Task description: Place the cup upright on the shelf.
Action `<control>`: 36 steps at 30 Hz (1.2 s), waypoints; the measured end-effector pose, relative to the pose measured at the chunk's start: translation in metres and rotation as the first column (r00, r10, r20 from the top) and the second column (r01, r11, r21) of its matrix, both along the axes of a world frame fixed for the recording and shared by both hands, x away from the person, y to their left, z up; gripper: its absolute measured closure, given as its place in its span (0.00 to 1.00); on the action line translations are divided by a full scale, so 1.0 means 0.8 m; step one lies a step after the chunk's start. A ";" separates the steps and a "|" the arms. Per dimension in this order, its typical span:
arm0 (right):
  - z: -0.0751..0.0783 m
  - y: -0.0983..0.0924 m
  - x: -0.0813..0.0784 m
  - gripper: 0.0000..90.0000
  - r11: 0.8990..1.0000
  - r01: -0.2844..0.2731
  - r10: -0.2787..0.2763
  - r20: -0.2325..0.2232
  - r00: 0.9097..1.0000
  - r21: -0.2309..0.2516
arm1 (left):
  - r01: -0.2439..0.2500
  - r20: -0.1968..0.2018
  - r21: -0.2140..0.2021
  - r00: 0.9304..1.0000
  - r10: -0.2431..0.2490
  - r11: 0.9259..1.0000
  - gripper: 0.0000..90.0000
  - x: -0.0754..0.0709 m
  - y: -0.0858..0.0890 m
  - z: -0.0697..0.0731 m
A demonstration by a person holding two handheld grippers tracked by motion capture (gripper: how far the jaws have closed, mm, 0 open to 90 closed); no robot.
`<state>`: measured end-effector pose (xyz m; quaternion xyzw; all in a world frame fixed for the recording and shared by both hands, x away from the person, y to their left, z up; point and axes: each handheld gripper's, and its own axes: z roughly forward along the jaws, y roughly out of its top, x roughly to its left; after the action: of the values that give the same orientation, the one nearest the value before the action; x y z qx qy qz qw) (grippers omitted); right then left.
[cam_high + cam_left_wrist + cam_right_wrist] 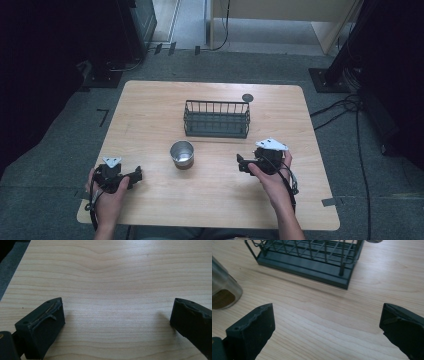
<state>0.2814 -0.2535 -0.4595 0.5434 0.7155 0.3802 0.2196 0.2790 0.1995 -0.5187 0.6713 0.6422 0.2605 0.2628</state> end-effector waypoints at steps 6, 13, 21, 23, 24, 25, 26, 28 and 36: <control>0.002 0.027 0.005 0.00 0.999 -0.045 0.045 0.002 0.999 0.007 | 0.000 0.000 0.000 1.000 0.000 1.000 0.00 0.000 0.000 0.000; 0.002 0.049 0.007 0.00 0.997 -0.082 0.082 0.002 0.997 0.009 | 0.000 0.000 0.000 1.000 0.000 1.000 0.00 0.000 0.000 0.000; 0.001 0.078 0.008 0.00 0.990 -0.139 0.139 0.003 0.990 0.020 | 0.000 0.000 0.000 1.000 0.000 1.000 0.00 0.000 0.000 0.000; -0.001 0.092 0.008 0.00 0.985 -0.170 0.170 0.005 0.985 0.031 | 0.001 0.000 0.001 1.000 -0.001 1.000 0.00 0.000 0.000 0.000; -0.001 0.092 0.008 0.00 0.985 -0.170 0.170 0.005 0.985 0.031 | 0.002 -0.001 0.001 1.000 -0.002 1.000 0.00 0.000 0.000 0.000; -0.001 0.095 0.008 0.00 0.984 -0.174 0.174 0.004 0.985 0.031 | 0.003 -0.001 0.001 1.000 -0.003 1.000 0.00 0.000 0.000 0.000; -0.002 0.100 0.009 0.00 0.983 -0.182 0.182 0.002 0.983 0.033 | 0.003 0.000 0.000 1.000 -0.003 1.000 0.00 0.001 0.000 0.000; -0.004 0.109 0.009 0.00 0.979 -0.201 0.201 0.002 0.980 0.035 | 0.003 0.000 0.000 1.000 -0.003 1.000 0.00 0.001 0.000 0.000; -0.014 0.147 0.011 0.00 0.961 -0.274 0.275 -0.010 0.961 0.035 | 0.002 0.001 -0.001 1.000 -0.002 1.000 0.00 0.001 -0.001 0.000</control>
<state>0.2900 -0.1357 -0.4707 0.4452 0.7791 0.4149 0.1505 0.2795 0.1991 -0.5187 0.6719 0.6414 0.2602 0.2635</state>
